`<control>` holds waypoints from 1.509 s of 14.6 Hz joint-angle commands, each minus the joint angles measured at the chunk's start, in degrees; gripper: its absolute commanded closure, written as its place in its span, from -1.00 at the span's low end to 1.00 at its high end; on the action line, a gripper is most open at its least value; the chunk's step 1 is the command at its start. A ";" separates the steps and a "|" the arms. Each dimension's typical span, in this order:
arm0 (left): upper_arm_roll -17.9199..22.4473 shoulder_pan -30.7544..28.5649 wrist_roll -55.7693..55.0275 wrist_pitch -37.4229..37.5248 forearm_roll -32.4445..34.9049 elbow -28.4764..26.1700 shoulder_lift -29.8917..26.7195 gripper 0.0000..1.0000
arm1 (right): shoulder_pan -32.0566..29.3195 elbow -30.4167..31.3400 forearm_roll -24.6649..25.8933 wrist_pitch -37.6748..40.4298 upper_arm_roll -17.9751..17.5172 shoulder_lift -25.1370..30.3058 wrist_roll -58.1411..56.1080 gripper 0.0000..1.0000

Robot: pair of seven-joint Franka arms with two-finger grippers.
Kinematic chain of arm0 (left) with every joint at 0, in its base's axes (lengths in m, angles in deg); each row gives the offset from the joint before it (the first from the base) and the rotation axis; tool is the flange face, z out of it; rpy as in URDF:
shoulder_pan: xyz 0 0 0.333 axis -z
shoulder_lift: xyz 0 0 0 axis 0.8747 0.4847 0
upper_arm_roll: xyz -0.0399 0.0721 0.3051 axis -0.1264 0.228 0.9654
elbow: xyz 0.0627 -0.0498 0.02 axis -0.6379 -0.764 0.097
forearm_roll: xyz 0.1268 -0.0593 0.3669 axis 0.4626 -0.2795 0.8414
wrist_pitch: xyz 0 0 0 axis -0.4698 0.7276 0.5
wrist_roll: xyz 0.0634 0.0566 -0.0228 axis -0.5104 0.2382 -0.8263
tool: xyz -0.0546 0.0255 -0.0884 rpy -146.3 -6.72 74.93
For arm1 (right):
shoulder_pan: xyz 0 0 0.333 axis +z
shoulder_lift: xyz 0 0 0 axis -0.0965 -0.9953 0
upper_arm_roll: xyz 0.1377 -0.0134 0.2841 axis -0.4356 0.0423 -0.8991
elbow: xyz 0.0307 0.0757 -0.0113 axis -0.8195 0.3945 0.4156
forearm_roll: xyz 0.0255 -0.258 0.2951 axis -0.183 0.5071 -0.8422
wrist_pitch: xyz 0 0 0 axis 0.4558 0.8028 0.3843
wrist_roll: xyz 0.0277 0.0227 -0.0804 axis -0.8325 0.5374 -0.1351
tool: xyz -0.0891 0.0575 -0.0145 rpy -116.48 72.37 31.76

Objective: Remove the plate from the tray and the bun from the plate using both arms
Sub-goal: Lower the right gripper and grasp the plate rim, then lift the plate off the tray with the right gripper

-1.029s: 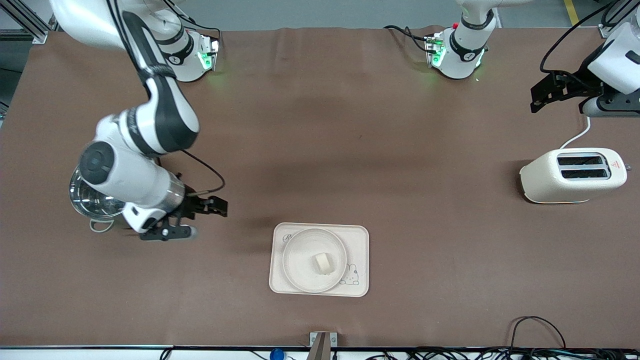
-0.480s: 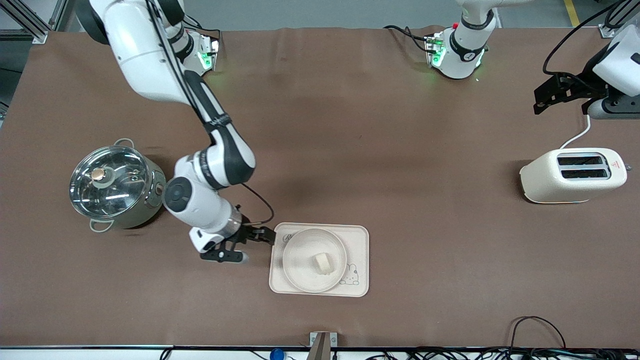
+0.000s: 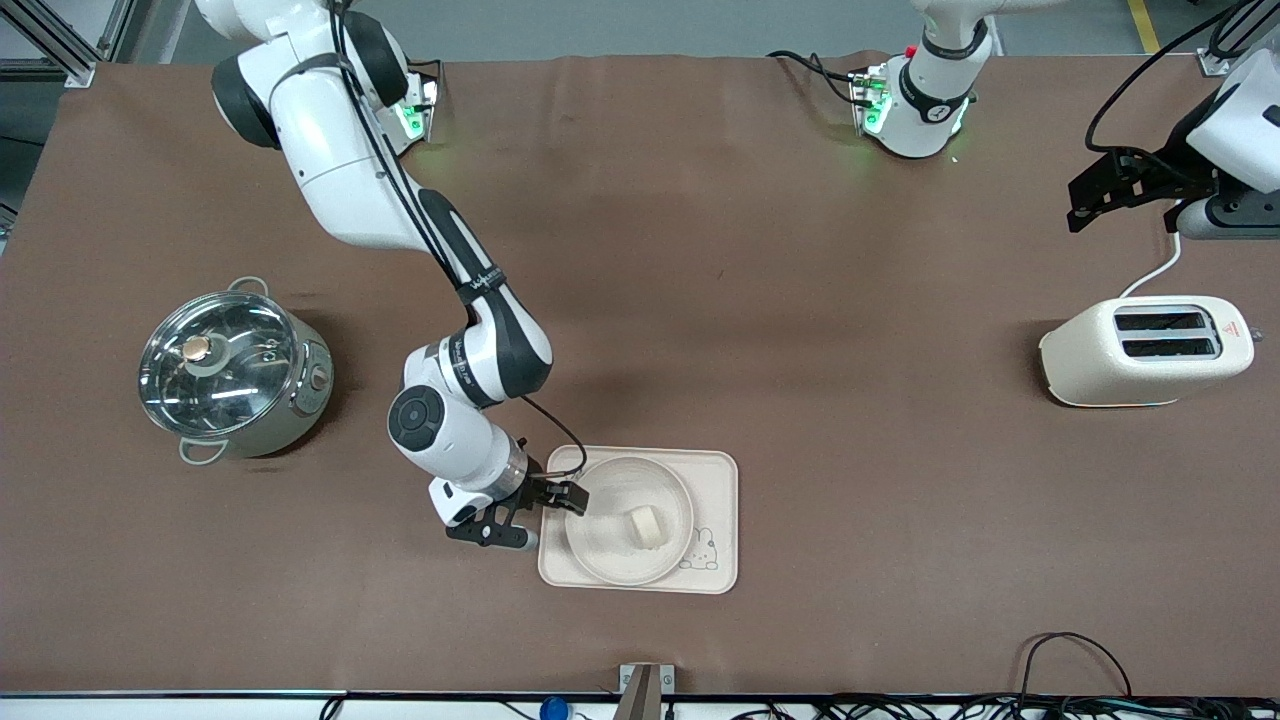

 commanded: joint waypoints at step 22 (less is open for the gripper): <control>-0.58 0.18 -0.30 -0.19 -2.44 0.74 0.59 -1.00 | 0.28 -5.01 -1.13 -5.95 -6.02 -4.41 0.54 0.99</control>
